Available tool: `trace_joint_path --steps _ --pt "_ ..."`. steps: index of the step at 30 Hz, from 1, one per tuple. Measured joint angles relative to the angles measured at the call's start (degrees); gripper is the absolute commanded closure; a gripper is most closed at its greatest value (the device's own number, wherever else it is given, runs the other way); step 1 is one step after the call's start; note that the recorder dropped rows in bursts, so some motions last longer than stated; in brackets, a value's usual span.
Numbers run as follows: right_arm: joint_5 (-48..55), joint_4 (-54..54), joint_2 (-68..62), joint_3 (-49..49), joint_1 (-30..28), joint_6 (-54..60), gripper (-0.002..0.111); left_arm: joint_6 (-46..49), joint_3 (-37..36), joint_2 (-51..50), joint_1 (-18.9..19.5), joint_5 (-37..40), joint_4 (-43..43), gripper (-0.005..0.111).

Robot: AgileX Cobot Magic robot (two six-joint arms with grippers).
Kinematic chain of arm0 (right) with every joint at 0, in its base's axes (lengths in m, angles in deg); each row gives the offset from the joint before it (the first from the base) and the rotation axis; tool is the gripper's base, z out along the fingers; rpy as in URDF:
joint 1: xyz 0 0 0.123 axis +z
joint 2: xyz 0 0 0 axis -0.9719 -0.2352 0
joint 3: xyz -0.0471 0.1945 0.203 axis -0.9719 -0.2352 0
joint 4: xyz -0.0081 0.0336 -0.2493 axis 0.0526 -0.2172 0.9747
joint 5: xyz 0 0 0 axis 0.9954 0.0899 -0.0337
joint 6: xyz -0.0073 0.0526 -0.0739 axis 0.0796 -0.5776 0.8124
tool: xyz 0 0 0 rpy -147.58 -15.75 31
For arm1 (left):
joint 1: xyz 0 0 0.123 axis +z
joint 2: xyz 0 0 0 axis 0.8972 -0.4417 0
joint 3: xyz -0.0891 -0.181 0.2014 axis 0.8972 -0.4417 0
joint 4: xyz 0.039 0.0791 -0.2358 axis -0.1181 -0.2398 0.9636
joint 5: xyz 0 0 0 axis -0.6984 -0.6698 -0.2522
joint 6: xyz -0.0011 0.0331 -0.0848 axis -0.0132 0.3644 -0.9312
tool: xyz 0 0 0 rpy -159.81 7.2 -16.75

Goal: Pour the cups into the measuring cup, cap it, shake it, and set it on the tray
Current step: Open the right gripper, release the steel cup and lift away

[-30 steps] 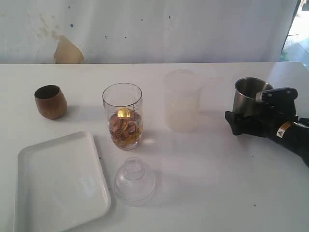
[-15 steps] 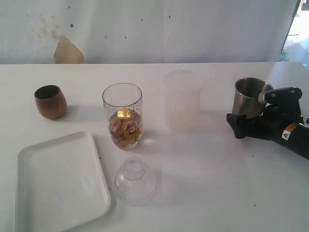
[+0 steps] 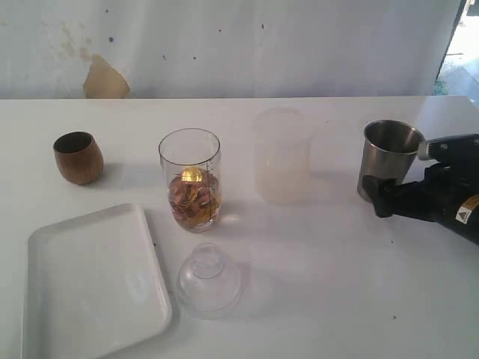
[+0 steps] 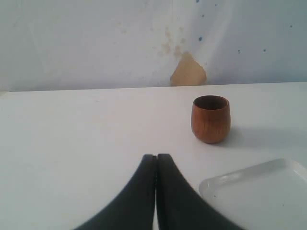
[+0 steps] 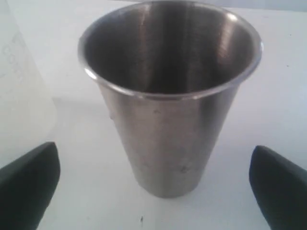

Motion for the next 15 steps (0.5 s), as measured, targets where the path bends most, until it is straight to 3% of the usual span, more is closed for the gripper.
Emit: trace_joint_path --steps 9,15 --pt "4.1 6.0 8.8 -5.6 0.0 -2.7 0.003 0.0 0.0 0.0 0.0 0.0 0.0 0.106" --pt "7.2 12.7 15.8 -7.6 0.0 -15.7 0.003 0.0 0.0 0.0 0.0 0.0 0.0 0.106"
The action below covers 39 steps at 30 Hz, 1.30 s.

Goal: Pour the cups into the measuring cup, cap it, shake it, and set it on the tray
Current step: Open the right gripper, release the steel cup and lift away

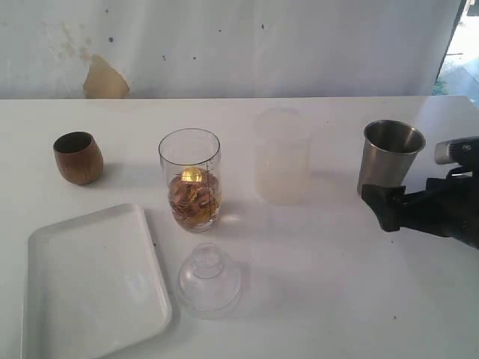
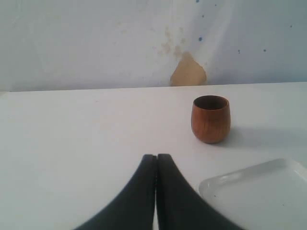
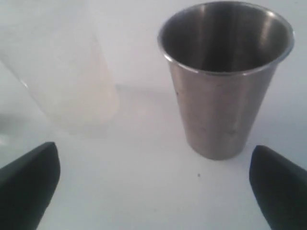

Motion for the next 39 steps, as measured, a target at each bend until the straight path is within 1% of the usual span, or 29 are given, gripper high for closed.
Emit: trace_joint_path --steps 3,5,9,13,16,21,23,24,26,27,28,29,30,31,33,34,36,38,39 --pt "-0.8 8.0 3.8 -0.1 0.0 -8.5 0.003 0.0 0.0 0.0 0.0 0.0 0.0 0.106" --pt "-3.4 12.9 6.4 -0.1 0.0 -11.6 0.003 0.0 0.0 0.0 0.0 0.0 0.0 0.106" --pt "-13.3 18.8 10.3 -0.1 0.0 -14.5 0.003 0.0 0.0 0.0 0.0 0.0 0.0 0.106" --pt "-21.5 21.5 12.2 -0.1 0.0 -22.8 0.003 0.0 0.0 0.0 0.0 0.0 0.0 0.106" --pt "-25.1 23.2 12.4 -0.1 0.0 -27.7 0.003 0.0 0.0 0.0 0.0 0.0 0.0 0.106" --pt "-26.4 24.2 12.4 -0.1 0.0 -29.6 0.003 0.0 0.0 0.0 0.0 0.0 0.0 0.106" --pt "-26.6 24.2 12.4 -0.1 0.0 -29.8 0.006 0.0 0.0 0.0 0.0 0.0 0.0 0.106" --pt "-26.6 24.2 12.4 -0.1 0.0 -30.0 0.008 0.0 0.0 0.0 0.0 0.0 0.0 0.106" --pt "-26.6 24.2 12.4 -0.1 0.0 -30.4 0.018 0.0 0.0 0.0 0.0 0.0 0.0 0.106" --pt "-26.6 24.2 12.6 -0.1 0.0 -30.9 0.025 0.0 0.0 0.0 0.0 0.0 0.0 0.106" --pt "-26.6 24.4 12.7 -0.1 0.0 -31.4 0.033 0.0 0.0 0.0 0.0 0.0 0.0 0.106" --pt "-26.6 24.7 12.9 -0.1 0.0 -32.3 0.049 0.0 0.0 0.0 0.0 0.0 0.0 0.106" --pt "-25.6 26.4 13.7 -0.1 0.0 -34.6 0.057 0.0 0.0 0.0 0.0 0.0 0.0 0.106" --pt "-24.3 27.9 14.3 0.4 0.3 -36.1 0.069 0.0 0.0 0.0 0.0 0.0 0.0 0.106" --pt "-17.9 32.3 16.2 2.2 3.3 -39.5 0.077 0.0 0.0 0.0 0.0 0.0 0.0 0.106" --pt "-13.3 34.4 17.9 3.5 6.7 -40.2 0.079 0.0 0.0 0.0 0.0 0.0 0.0 0.106" --pt "-4.7 37.2 20.5 5.6 12.2 -41.1 0.088 0.0 0.0 0.0 0.0 0.0 0.0 0.106" --pt "6.2 40.2 23.1 7.8 17.6 -43.5 0.095 0.0 0.0 0.0 0.0 0.0 0.0 0.106" --pt "13.0 41.2 24.5 8.5 20.1 -44.8 0.097 0.0 0.0 0.0 0.0 0.0 0.0 0.106"
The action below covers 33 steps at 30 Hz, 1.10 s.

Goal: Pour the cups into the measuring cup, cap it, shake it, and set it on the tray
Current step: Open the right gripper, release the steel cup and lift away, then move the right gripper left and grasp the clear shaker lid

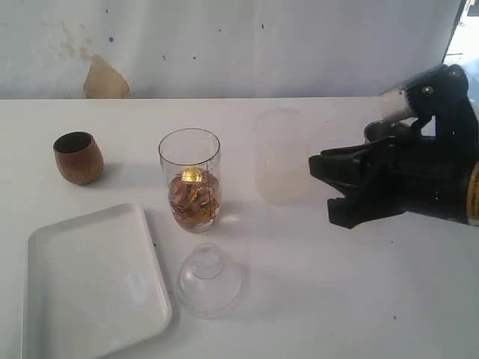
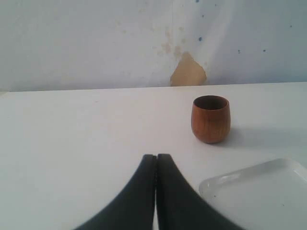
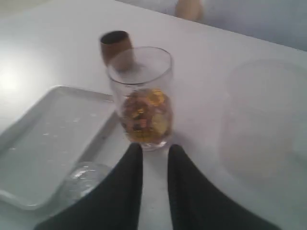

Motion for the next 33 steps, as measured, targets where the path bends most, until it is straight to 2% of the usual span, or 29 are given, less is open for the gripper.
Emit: trace_joint_path --steps 2,4,7,8,13,17,18,19,20,23,26,30,33 --pt "14.2 0.9 2.5 1.0 4.1 -0.8 0.1 0.0 0.0 0.0 0.0 0.0 0.0 0.106" --pt "21.0 0.7 3.9 1.4 5.5 -1.1 0.1 0.0 0.0 0.0 0.0 0.0 0.0 0.106" --pt "22.9 -3.2 4.2 2.1 5.8 -4.3 0.104 0.0 0.0 0.0 0.0 0.0 0.0 0.106" --pt "22.9 -3.5 4.2 2.5 5.9 -5.6 0.108 0.0 0.0 0.0 0.0 0.0 0.0 0.106" --pt "24.0 -2.1 4.2 3.2 5.9 -13.4 0.108 0.0 0.0 0.0 0.0 0.0 0.0 0.106" --pt "35.8 0.9 4.2 3.2 5.9 -11.7 0.108 0.0 0.0 0.0 0.0 0.0 0.0 0.106" --pt "44.6 -2.1 4.2 3.5 6.1 -6.5 0.108 0.0 0.0 0.0 0.0 0.0 0.0 0.106" --pt "48.7 -5.9 4.0 4.2 6.1 -1.8 0.108 0.0 0.0 0.0 0.0 0.0 0.0 0.106" --pt "54.7 -16.5 3.4 6.4 6.1 9.8 0.108 0.0 0.0 0.0 0.0 0.0 0.0 0.106" --pt "62.0 -40.2 1.3 11.9 6.2 35.4 0.108 0.0 0.0 0.0 0.0 0.0 0.0 0.106" --pt "69.6 -59.3 -1.0 17.9 6.4 55.9 0.108 0.0 0.0 0.0 0.0 0.0 0.0 0.106" --pt "76.0 -77.2 -1.6 21.6 6.8 73.2 0.108 0.0 0.0 0.0 0.0 0.0 0.0 0.106" --pt "79.5 -84.2 -1.6 22.3 9.2 80.5 0.108 0.0 0.0 0.0 0.0 0.0 0.0 0.106"
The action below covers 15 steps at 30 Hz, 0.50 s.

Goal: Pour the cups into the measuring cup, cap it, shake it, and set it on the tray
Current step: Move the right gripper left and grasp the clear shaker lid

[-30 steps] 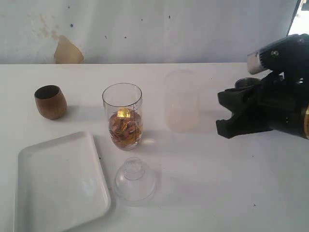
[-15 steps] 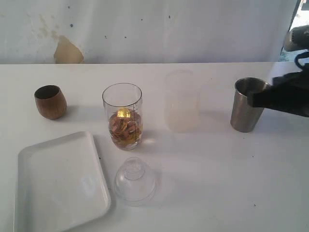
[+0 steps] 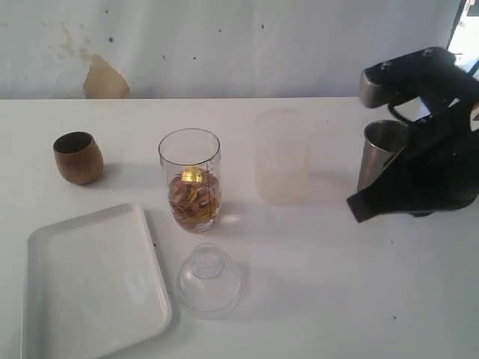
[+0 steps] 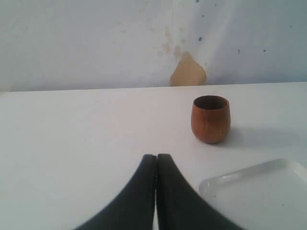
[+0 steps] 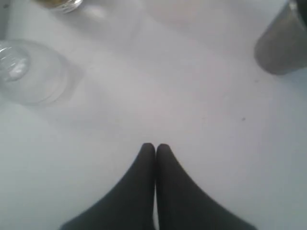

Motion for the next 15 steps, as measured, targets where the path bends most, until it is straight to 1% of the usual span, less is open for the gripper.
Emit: trace_joint_path --steps 3,5,7,8,12,15 --pt "2.5 -1.8 -0.9 0.2 4.2 2.6 0.108 0.0 0.0 0.0 0.0 0.0 0.0 0.106" --pt "3.1 -2.4 -2.3 0.5 7.2 3.3 0.105 0.0 0.0 0.0 0.0 0.0 0.0 0.106" --pt "3.9 -2.7 -4.7 1.5 9.8 3.3 0.098 0.0 0.0 0.0 0.0 0.0 0.0 0.106" --pt "4.2 -2.7 -5.9 2.2 10.6 3.0 0.093 0.0 0.0 0.0 0.0 0.0 0.0 0.106" --pt "5.3 -2.8 -12.6 6.7 13.4 2.1 0.068 0.0 0.0 0.0 0.0 0.0 0.0 0.106" --pt "5.4 -2.9 -16.6 10.4 14.6 1.7 0.059 0.0 0.0 0.0 0.0 0.0 0.0 0.106"
